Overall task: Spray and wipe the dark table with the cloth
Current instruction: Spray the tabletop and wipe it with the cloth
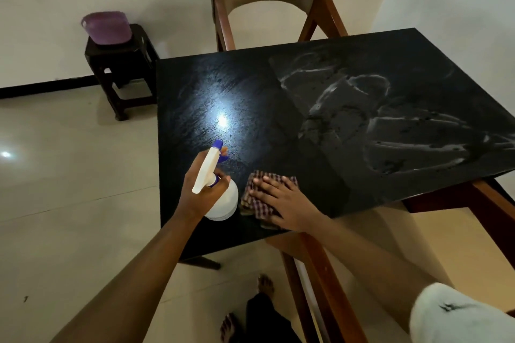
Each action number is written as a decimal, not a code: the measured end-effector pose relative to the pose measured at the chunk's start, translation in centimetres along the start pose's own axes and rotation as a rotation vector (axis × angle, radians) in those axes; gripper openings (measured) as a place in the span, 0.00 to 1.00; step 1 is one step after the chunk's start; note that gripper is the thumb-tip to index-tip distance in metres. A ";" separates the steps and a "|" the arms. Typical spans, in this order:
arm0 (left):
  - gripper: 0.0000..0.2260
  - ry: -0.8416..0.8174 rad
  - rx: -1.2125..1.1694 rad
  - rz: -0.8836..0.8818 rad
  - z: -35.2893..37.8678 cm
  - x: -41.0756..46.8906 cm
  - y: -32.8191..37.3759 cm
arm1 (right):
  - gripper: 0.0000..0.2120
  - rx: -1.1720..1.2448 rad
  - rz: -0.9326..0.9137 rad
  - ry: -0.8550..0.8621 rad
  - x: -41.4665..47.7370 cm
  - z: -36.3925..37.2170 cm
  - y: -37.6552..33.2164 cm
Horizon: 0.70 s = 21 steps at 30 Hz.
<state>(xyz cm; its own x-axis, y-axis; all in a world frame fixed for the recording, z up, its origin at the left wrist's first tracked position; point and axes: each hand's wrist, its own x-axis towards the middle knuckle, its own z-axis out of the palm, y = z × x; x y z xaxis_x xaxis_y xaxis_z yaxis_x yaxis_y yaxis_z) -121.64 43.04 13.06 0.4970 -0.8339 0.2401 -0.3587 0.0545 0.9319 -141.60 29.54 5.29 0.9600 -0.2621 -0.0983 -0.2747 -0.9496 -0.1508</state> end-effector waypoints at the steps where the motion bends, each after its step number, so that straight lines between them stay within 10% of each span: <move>1: 0.24 0.001 -0.029 -0.023 0.1 0.0 0.0 | 0.32 -0.017 -0.012 0.001 -1.3 0.1 0.6; 8: 0.29 -0.049 -0.128 -0.142 0.1 -0.2 -0.1 | 0.31 0.116 0.728 0.073 -5.3 -0.4 0.7; 17: 0.33 -0.109 -0.075 -0.189 -0.1 -1.0 0.6 | 0.29 0.190 0.582 -0.002 -8.6 -2.4 -6.7; 21: 0.29 -0.087 -0.048 -0.195 0.4 0.6 1.0 | 0.19 0.778 0.721 0.088 -7.6 -5.3 -7.3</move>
<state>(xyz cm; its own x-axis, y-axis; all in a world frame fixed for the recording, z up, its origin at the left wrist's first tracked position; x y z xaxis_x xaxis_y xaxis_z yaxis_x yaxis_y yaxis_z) -121.99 42.34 14.01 0.4820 -0.8756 0.0317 -0.2238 -0.0880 0.9707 -146.60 37.60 12.33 0.5483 -0.7602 -0.3485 -0.7090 -0.2015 -0.6758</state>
